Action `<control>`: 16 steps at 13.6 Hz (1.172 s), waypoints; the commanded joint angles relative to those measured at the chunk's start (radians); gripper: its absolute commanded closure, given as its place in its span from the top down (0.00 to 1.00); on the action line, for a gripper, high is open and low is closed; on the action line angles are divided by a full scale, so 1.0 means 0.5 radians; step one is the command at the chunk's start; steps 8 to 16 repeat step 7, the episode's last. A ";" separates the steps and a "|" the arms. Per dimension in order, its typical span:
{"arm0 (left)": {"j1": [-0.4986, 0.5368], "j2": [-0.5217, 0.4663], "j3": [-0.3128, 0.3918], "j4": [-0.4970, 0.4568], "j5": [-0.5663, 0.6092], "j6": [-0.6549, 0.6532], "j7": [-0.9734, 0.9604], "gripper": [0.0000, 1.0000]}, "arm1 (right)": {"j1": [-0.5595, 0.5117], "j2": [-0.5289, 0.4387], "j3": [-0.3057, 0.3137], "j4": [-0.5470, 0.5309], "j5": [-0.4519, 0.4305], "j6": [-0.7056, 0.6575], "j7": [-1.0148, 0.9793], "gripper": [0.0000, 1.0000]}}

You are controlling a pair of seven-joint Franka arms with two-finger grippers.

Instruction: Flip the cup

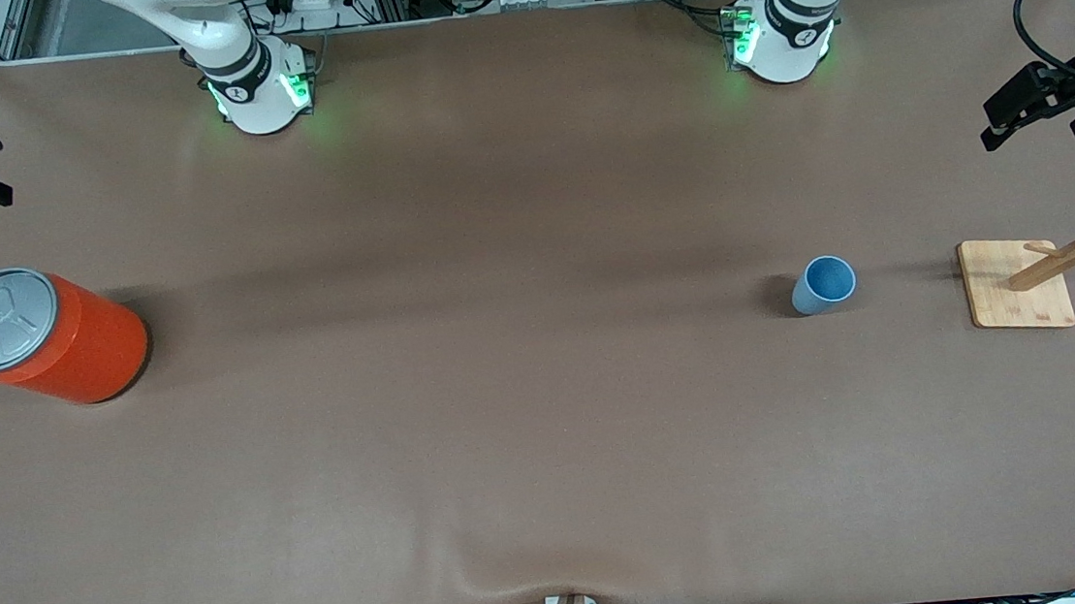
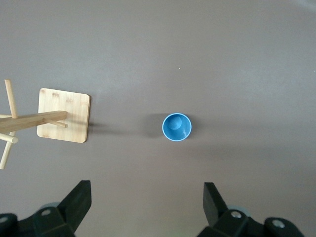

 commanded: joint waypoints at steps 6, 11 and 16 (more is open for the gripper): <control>-0.018 -0.010 0.004 0.016 -0.006 -0.035 0.009 1.00 | -0.063 -0.014 0.029 -0.006 0.011 -0.018 -0.010 1.00; -0.018 -0.013 0.004 0.013 -0.006 -0.035 0.009 1.00 | -0.063 -0.014 0.029 -0.006 0.011 -0.018 -0.010 1.00; -0.018 -0.013 0.004 0.013 -0.006 -0.035 0.009 1.00 | -0.063 -0.014 0.029 -0.006 0.011 -0.018 -0.010 1.00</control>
